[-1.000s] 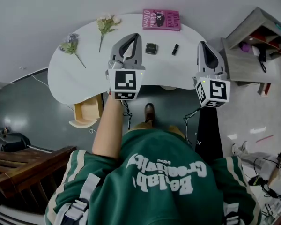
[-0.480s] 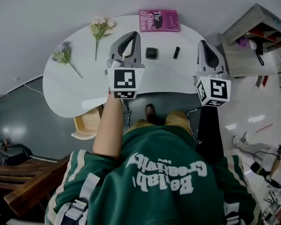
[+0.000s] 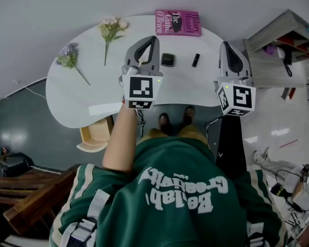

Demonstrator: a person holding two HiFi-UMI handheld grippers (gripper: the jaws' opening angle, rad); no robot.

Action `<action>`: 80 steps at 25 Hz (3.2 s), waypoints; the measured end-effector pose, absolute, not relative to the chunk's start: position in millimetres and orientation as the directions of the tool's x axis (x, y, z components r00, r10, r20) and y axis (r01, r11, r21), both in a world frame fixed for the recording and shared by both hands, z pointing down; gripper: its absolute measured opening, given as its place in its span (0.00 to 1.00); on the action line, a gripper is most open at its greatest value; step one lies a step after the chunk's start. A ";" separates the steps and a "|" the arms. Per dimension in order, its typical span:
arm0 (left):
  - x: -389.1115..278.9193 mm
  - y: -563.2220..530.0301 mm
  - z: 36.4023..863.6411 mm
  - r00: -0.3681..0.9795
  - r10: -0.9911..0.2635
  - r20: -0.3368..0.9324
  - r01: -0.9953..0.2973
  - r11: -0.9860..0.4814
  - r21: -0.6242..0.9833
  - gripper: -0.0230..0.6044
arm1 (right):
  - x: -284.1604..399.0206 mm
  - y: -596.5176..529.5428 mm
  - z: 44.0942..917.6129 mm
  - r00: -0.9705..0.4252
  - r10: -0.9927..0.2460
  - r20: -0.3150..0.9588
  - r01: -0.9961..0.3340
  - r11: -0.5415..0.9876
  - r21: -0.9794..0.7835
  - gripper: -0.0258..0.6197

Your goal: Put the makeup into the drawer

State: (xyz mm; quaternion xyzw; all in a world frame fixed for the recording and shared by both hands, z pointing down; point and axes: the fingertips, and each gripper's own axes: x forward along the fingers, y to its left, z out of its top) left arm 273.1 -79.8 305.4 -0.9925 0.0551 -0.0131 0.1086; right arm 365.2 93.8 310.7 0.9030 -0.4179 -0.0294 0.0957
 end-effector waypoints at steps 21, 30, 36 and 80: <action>393.9 47.7 506.3 0.872 0.079 0.484 0.131 -0.989 -0.074 0.32 | 445.1 201.6 323.0 0.754 -0.651 0.084 -0.652 -0.727 0.216 0.05; 406.2 53.6 596.3 0.759 0.057 0.648 0.120 -0.991 -0.053 0.32 | 460.1 220.3 336.3 0.761 -0.638 0.118 -0.647 -0.733 0.209 0.05; 402.7 54.5 633.6 0.711 0.059 0.701 0.070 -0.997 0.013 0.22 | 467.1 229.0 340.1 0.766 -0.628 0.138 -0.641 -0.734 0.225 0.05; 283.5 -99.8 319.3 0.860 -0.505 0.068 -0.489 -0.855 -0.174 0.21 | 409.3 11.4 318.7 0.261 -0.965 -0.014 -0.957 -0.261 0.126 0.05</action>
